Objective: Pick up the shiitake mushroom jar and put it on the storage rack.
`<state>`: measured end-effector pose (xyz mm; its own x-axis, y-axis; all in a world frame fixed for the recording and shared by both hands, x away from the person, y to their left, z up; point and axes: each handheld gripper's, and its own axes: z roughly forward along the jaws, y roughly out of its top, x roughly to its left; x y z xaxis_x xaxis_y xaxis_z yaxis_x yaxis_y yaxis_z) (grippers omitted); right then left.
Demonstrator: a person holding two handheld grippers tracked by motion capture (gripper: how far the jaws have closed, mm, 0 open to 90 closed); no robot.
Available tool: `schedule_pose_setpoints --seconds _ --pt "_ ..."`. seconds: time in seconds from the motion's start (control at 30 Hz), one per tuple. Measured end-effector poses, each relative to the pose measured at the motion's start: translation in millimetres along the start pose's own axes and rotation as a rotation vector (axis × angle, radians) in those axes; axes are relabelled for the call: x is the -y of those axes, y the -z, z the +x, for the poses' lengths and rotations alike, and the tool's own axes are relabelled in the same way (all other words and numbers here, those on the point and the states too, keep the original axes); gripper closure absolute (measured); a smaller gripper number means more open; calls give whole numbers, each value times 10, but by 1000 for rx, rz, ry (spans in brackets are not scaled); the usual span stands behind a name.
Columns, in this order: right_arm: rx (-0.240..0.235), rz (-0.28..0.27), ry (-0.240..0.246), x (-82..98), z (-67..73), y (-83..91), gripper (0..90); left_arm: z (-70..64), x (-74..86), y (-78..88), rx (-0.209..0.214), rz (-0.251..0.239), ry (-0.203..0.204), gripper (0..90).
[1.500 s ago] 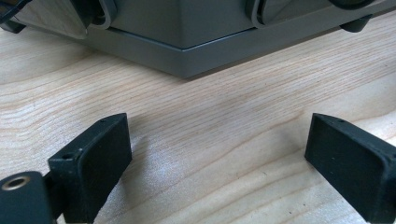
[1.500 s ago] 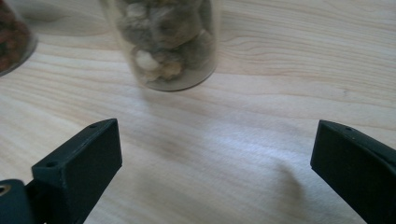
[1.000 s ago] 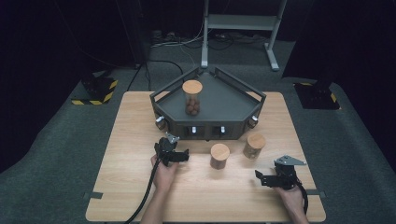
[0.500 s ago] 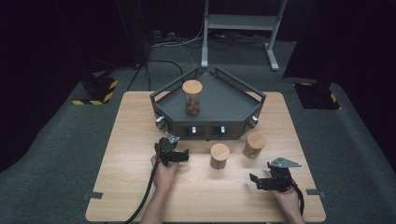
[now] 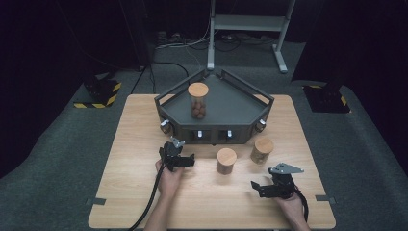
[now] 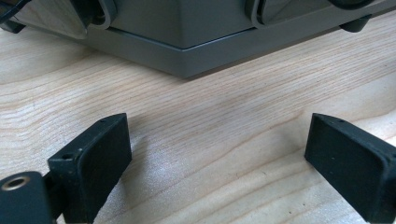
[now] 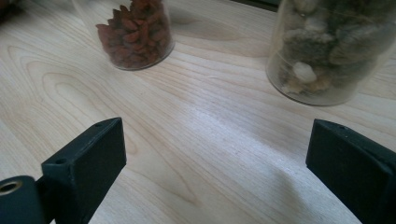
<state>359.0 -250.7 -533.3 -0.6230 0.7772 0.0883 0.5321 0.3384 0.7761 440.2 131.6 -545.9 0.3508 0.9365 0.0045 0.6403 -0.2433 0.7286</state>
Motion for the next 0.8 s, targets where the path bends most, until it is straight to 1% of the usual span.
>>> schedule_pose_setpoints --seconds 0.2,0.4,0.8 --pt "-17 -9 8 -25 55 -25 51 0 0 0 0 0 0 71" --pt "-38 -4 19 -53 112 -74 59 0 0 0 0 0 0 71" --pt "-44 -5 45 -101 220 -148 72 0 0 0 1 0 0 71"
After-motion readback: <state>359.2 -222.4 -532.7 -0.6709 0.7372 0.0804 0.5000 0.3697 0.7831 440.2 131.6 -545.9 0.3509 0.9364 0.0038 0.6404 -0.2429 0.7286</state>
